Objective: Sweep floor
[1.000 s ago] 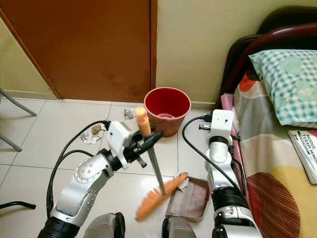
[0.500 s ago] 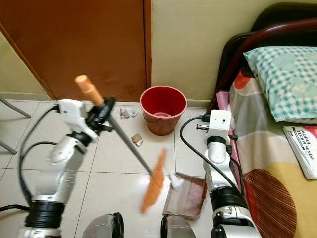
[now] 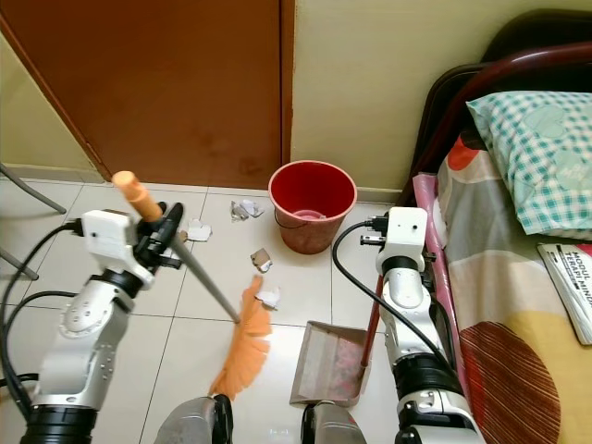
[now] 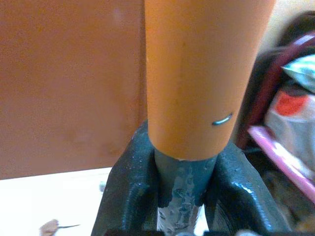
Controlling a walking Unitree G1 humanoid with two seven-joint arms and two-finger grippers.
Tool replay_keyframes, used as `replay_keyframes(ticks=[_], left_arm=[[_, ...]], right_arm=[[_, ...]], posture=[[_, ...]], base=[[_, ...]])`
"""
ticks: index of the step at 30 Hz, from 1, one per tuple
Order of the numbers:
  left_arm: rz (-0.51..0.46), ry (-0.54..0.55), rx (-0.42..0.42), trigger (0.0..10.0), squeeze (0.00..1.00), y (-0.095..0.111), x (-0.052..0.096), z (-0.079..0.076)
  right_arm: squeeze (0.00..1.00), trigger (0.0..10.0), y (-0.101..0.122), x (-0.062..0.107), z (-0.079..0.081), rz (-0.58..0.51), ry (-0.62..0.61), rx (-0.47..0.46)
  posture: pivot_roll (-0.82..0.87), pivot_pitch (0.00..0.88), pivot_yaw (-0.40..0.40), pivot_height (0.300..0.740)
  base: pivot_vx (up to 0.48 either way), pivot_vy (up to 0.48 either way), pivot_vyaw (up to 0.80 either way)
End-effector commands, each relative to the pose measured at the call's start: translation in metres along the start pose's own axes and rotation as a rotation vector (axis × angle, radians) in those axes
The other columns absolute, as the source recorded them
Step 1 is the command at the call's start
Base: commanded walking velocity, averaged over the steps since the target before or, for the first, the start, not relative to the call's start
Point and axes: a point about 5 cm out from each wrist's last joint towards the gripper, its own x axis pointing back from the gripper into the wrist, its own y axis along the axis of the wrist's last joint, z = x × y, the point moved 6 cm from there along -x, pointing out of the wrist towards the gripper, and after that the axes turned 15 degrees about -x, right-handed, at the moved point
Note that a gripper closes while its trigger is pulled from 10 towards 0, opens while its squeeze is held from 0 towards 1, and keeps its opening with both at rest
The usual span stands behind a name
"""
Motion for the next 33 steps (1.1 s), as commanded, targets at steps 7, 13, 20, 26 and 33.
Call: replay_keyframes(ticks=[7,13,20,26,33], left_arm=[[0.007,-0.337,0.073,10.0,0.00,0.003,0.002,-0.070],[-0.036,-0.400,0.159,10.0,0.00,0.022,0.003,-0.083],[-0.108,-0.269,0.274,10.0,0.00,0.047,-0.012,-0.065],[-0.109,0.031,0.300,10.0,0.00,0.043,-0.023,-0.002],[-0.121,0.171,0.291,10.0,0.00,0.045,-0.022,0.037]], right_arm=[[0.00,10.0,0.008,0.000,-0.027,-0.037,-0.135,0.096],[0.00,10.0,0.010,-0.002,-0.029,-0.043,-0.166,0.104],[0.00,10.0,0.006,-0.004,-0.009,-0.031,-0.118,0.046],[0.00,10.0,0.000,-0.004,0.003,-0.003,-0.072,-0.003],[0.00,10.0,-0.009,-0.003,0.008,0.045,-0.041,-0.037]], posture=[[0.02,0.150,-0.016,0.740],[0.02,0.151,-0.014,0.740],[0.02,0.151,-0.014,0.740],[0.03,0.159,-0.017,0.740],[0.03,0.165,-0.019,0.740]], base=[[0.000,0.000,0.00],[0.000,0.000,0.00],[0.000,0.000,0.00],[0.000,0.000,0.00],[0.000,0.000,0.00]])
